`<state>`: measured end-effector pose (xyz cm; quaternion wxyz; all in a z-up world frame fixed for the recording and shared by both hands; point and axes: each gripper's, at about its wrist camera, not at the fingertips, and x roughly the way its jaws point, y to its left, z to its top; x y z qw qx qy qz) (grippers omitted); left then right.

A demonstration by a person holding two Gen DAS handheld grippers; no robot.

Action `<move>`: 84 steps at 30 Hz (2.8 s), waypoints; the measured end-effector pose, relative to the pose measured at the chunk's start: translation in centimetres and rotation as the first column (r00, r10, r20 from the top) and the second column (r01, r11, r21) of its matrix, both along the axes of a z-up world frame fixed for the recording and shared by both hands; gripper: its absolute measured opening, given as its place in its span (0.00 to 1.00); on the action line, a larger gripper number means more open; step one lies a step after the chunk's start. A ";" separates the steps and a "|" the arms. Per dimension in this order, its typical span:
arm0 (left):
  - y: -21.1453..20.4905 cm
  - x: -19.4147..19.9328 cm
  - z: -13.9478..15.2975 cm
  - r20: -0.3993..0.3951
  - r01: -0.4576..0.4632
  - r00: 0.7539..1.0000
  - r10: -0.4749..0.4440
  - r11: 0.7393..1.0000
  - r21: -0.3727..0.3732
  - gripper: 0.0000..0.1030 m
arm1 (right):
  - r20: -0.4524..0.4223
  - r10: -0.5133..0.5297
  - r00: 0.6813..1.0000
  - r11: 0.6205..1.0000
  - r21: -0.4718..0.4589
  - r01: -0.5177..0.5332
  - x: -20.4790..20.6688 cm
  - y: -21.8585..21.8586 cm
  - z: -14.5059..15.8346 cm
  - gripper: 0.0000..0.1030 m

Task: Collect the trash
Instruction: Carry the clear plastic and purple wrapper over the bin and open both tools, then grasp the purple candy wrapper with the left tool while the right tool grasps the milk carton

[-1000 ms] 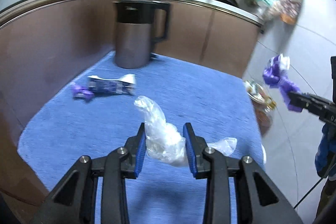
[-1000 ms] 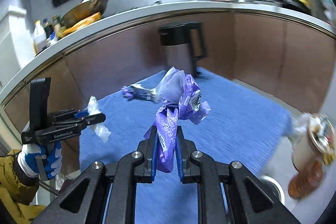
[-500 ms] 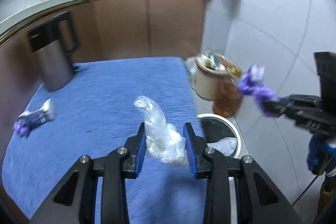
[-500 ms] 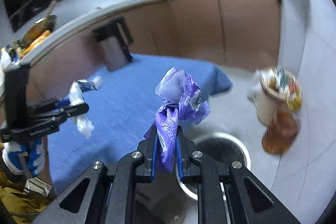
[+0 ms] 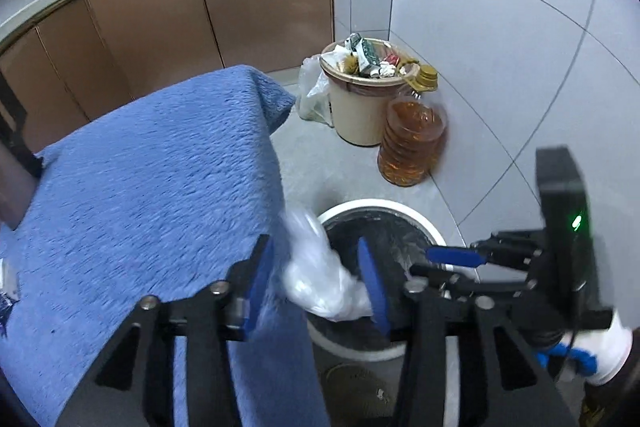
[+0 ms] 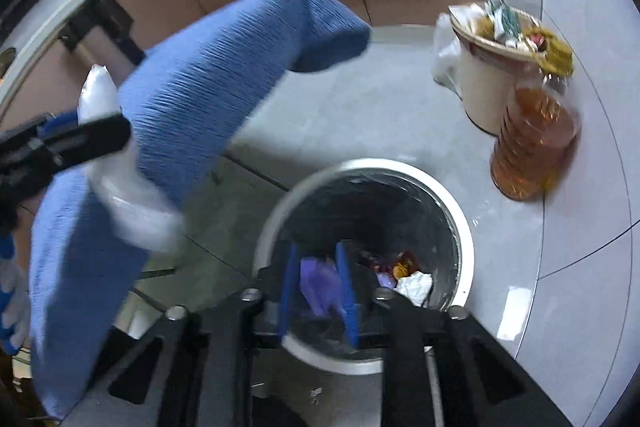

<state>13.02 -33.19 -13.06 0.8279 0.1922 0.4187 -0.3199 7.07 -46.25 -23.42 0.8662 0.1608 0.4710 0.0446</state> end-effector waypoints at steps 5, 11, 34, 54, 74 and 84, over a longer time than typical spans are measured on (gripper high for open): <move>0.0 1.0 0.2 -0.031 -0.005 1.000 0.002 0.997 -0.071 0.54 | -0.023 -0.040 0.999 0.999 -0.005 0.040 -0.2 -1.0 -1.1 0.34; 2.0 -0.1 3.0 0.022 -0.028 0.999 0.031 0.991 -0.132 0.54 | 0.034 -0.074 0.997 0.996 -0.038 0.075 -2.1 -1.3 1.9 0.36; 18.7 -7.9 11.5 0.334 -0.208 0.907 0.256 0.963 -0.171 0.60 | 0.389 0.063 0.919 0.990 -0.143 -0.007 -8.2 9.6 19.6 0.61; 37.3 -1.5 9.0 0.252 -0.469 0.818 0.517 0.853 -0.227 0.69 | 0.381 0.305 0.873 0.942 -0.253 -0.219 0.8 22.3 23.5 0.78; 50.6 10.7 2.1 0.093 -0.516 0.838 0.538 0.836 -0.186 0.70 | 0.140 0.689 0.711 0.708 -0.341 -0.619 21.3 42.2 15.0 0.80; 52.0 14.7 0.4 0.085 -0.452 0.882 0.463 0.883 -0.124 0.70 | -0.018 0.836 0.548 0.491 -0.420 -0.763 26.5 49.3 10.0 0.79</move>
